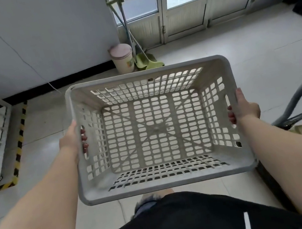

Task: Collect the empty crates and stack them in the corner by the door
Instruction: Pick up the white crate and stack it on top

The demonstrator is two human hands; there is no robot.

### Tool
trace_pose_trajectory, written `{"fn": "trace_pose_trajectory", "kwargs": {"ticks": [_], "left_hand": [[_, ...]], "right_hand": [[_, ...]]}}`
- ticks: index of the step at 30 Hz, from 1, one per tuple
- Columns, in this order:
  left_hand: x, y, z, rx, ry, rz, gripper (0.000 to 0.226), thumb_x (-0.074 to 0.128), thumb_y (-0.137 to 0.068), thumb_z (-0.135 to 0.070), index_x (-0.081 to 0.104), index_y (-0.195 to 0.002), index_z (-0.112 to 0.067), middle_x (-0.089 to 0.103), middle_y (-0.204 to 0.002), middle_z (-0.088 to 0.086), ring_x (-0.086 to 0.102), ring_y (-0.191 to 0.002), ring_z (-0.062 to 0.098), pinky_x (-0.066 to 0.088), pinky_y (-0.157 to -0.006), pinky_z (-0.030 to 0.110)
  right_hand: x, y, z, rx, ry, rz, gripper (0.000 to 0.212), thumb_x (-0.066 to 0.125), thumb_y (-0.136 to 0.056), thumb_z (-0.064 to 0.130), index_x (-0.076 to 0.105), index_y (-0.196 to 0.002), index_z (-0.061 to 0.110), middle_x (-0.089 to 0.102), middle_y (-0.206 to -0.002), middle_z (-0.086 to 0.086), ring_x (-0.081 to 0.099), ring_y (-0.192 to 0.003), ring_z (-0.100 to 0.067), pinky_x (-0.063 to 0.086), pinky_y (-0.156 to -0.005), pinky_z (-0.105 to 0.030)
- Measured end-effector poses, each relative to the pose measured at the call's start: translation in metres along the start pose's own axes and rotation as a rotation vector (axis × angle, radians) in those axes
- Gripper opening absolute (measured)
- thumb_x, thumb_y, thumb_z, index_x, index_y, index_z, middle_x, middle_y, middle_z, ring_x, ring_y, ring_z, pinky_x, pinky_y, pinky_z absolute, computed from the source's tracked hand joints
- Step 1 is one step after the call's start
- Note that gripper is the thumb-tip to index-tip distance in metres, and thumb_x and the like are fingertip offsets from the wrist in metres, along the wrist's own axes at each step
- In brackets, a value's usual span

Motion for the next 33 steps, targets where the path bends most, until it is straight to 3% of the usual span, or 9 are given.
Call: {"fn": "trace_pose_trajectory", "kwargs": {"ticks": [5, 11, 15, 26, 33], "left_hand": [[0.061, -0.071, -0.064, 0.061, -0.087, -0.054, 0.062, 0.039, -0.087, -0.072, 0.056, -0.074, -0.014, 0.048, -0.064, 0.003, 0.04, -0.051, 0.018, 0.037, -0.049, 0.027], [0.137, -0.177, -0.146, 0.055, -0.113, 0.031, 0.047, 0.055, -0.087, -0.06, 0.057, -0.078, -0.014, 0.047, -0.067, 0.001, 0.038, -0.051, 0.015, 0.036, -0.048, 0.027], [0.191, -0.225, -0.206, 0.096, -0.122, 0.075, 0.048, 0.056, -0.087, -0.059, 0.055, -0.071, -0.014, 0.046, -0.065, 0.002, 0.036, -0.05, 0.016, 0.033, -0.049, 0.028], [0.38, -0.331, -0.328, 0.117, -0.18, 0.17, 0.05, 0.051, -0.088, -0.062, 0.055, -0.07, -0.015, 0.045, -0.065, 0.001, 0.034, -0.05, 0.017, 0.031, -0.052, 0.028], [0.523, -0.371, -0.405, 0.132, -0.223, 0.284, 0.054, 0.048, -0.08, -0.07, 0.056, -0.075, -0.017, 0.042, -0.064, 0.0, 0.032, -0.049, 0.017, 0.028, -0.051, 0.029]], "right_hand": [[0.057, -0.058, 0.049, 0.009, 0.01, -0.041, 0.066, 0.053, -0.078, 0.071, 0.06, -0.06, 0.007, 0.058, -0.056, -0.008, 0.046, -0.042, -0.022, 0.042, -0.049, -0.029], [0.123, -0.12, 0.106, 0.042, -0.04, -0.115, 0.065, 0.054, -0.08, 0.069, 0.06, -0.062, 0.007, 0.058, -0.057, -0.006, 0.046, -0.042, -0.021, 0.042, -0.047, -0.028], [0.152, -0.158, 0.143, 0.068, -0.099, -0.17, 0.064, 0.057, -0.078, 0.068, 0.06, -0.063, 0.006, 0.06, -0.06, -0.006, 0.046, -0.042, -0.02, 0.041, -0.046, -0.026], [0.199, -0.303, 0.223, 0.135, -0.208, -0.248, 0.065, 0.063, -0.074, 0.068, 0.058, -0.062, 0.004, 0.055, -0.057, -0.008, 0.042, -0.042, -0.02, 0.038, -0.046, -0.027], [0.195, -0.407, 0.296, 0.146, -0.245, -0.297, 0.066, 0.062, -0.073, 0.07, 0.06, -0.061, 0.005, 0.056, -0.056, -0.008, 0.042, -0.039, -0.019, 0.038, -0.044, -0.026]]}}
Point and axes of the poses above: each hand's wrist, its own y-axis away from the middle knuckle, its own x-axis out of the palm, z = x × y, the point moved 8 cm from there along -y, towards the middle knuckle
